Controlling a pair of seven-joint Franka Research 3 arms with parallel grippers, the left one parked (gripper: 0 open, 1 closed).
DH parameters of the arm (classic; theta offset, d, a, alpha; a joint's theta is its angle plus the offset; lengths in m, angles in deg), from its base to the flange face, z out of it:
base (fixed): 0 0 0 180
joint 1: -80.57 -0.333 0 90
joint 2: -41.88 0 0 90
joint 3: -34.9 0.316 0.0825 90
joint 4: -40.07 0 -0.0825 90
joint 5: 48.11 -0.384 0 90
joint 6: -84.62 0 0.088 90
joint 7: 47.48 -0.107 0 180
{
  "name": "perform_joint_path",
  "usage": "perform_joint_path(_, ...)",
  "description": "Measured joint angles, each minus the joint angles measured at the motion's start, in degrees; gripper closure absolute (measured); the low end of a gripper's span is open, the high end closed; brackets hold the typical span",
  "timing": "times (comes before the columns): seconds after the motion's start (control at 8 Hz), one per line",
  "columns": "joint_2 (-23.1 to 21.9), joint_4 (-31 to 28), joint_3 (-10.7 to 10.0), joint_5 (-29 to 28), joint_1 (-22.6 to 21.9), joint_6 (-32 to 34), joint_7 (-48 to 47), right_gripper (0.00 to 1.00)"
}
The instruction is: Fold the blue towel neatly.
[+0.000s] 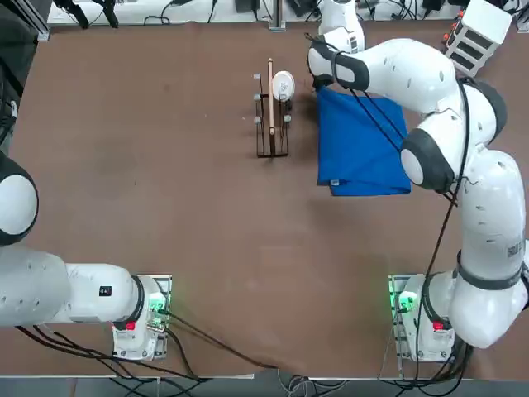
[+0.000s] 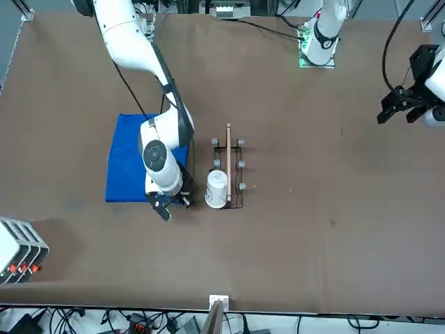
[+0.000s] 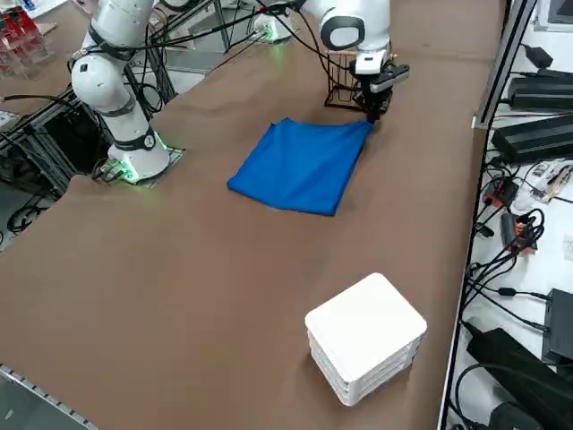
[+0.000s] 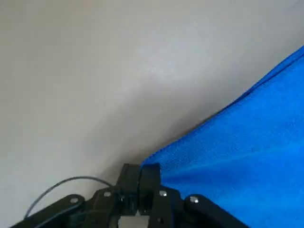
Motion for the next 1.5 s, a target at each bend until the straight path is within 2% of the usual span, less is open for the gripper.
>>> perform_joint_path(0.38, 0.8, 0.9, -0.1, 0.0, 0.0, -0.1, 0.6, 0.95)
perform_joint_path(0.62, 1.4, 1.7, -0.2, 0.0, 0.1, -0.2, 0.9, 0.86)
perform_joint_path(1.0, 2.3, 4.1, -0.2, 0.0, 0.1, 0.2, 1.0, 0.33)
perform_joint_path(1.25, 2.2, 7.0, -0.3, 0.1, 0.0, 5.0, 1.0, 0.01)
perform_joint_path(1.5, 1.3, 12.1, -1.0, 0.8, 0.1, 13.8, 2.1, 0.00)
